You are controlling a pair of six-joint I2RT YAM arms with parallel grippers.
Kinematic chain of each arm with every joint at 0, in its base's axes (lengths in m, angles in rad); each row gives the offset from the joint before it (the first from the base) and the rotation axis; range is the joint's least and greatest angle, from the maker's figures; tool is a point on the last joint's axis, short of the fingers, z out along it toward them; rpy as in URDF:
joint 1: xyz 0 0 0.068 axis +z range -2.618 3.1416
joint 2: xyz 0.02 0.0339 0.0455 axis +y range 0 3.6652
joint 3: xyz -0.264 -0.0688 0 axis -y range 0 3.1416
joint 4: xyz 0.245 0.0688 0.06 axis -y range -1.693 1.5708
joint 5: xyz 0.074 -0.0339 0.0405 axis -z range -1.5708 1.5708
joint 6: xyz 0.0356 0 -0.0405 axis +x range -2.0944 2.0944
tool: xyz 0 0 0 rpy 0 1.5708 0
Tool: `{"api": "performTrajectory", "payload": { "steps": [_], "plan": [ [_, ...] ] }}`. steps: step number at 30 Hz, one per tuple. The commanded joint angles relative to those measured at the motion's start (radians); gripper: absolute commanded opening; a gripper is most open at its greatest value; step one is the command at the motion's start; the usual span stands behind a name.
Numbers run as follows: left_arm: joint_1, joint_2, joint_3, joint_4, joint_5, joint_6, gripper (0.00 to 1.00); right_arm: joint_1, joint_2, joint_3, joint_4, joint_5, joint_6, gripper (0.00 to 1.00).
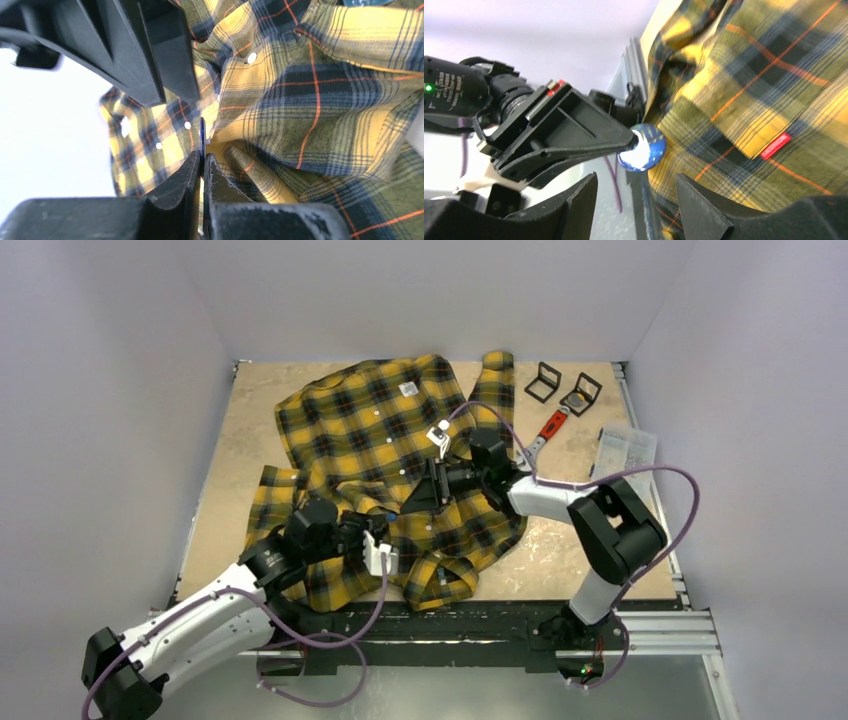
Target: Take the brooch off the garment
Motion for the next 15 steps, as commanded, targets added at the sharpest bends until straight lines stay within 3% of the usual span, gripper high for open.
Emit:
{"api": "performTrajectory", "payload": {
  "steps": [1, 7, 15],
  "plan": [
    [-0.001, 0.081, 0.156, -0.167, 0.057, -0.214, 0.00, -0.041, -0.109, 0.024, -0.195, 0.097, -0.263, 0.63],
    [0.015, 0.182, 0.290, -0.300, 0.124, -0.397, 0.00, -0.048, -0.237, -0.017, -0.280, 0.209, -0.497, 0.66],
    [0.213, 0.367, 0.511, -0.532, 0.409, -0.461, 0.00, -0.047, -0.336, -0.102, -0.240, 0.224, -0.583, 0.65]
  ]
}}
